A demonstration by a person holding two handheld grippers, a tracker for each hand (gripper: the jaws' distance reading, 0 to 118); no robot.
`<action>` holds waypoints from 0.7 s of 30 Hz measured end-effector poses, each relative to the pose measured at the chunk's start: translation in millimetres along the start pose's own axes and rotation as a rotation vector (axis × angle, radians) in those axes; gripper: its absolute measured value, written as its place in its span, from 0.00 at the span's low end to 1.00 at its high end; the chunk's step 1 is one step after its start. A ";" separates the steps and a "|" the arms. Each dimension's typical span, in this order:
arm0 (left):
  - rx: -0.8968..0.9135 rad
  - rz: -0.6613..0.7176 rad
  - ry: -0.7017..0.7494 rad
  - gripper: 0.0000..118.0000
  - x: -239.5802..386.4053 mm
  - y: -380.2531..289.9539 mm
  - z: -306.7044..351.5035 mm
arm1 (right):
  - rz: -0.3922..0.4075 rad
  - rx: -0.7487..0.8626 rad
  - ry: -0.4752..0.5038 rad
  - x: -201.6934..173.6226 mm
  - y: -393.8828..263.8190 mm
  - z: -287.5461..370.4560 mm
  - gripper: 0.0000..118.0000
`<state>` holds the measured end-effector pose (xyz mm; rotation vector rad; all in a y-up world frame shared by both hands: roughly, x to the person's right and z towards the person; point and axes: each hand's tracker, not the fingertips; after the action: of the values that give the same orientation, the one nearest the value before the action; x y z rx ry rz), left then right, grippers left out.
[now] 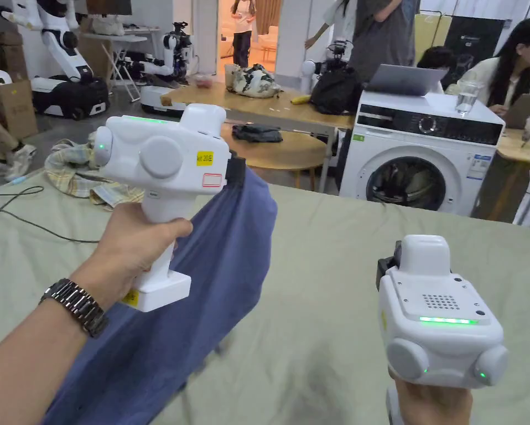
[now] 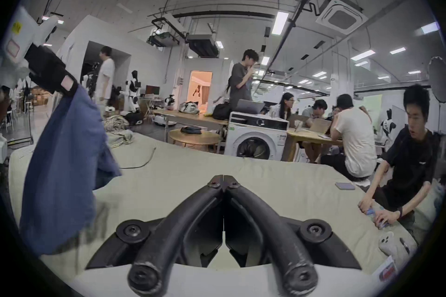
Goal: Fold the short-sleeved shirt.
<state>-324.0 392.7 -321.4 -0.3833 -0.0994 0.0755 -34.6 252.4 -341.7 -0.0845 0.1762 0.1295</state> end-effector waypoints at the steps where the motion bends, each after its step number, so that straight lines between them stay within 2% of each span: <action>1: 0.002 -0.017 -0.036 0.00 20.8 4.1 -9.4 | 0.003 0.004 -0.024 11.0 0.8 3.4 0.00; 7: -0.034 -0.059 -0.281 0.00 148.8 13.4 -74.5 | -0.017 0.025 -0.176 90.6 1.2 35.5 0.00; 13: -0.179 -0.115 -0.456 0.00 263.3 -33.5 -122.5 | 0.007 0.002 -0.325 161.2 -12.0 68.0 0.00; 17: -0.293 -0.116 -0.508 0.00 296.5 -84.5 -151.6 | -0.006 -0.033 -0.384 195.5 -27.4 82.9 0.00; 21: -0.361 -0.099 -0.521 0.00 304.9 -126.1 -163.0 | -0.028 -0.071 -0.414 213.5 -41.1 89.3 0.00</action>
<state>3.5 244.0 -399.2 -0.7127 -0.6529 0.0577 194.5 246.0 -289.5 -0.1287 -0.2429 0.1223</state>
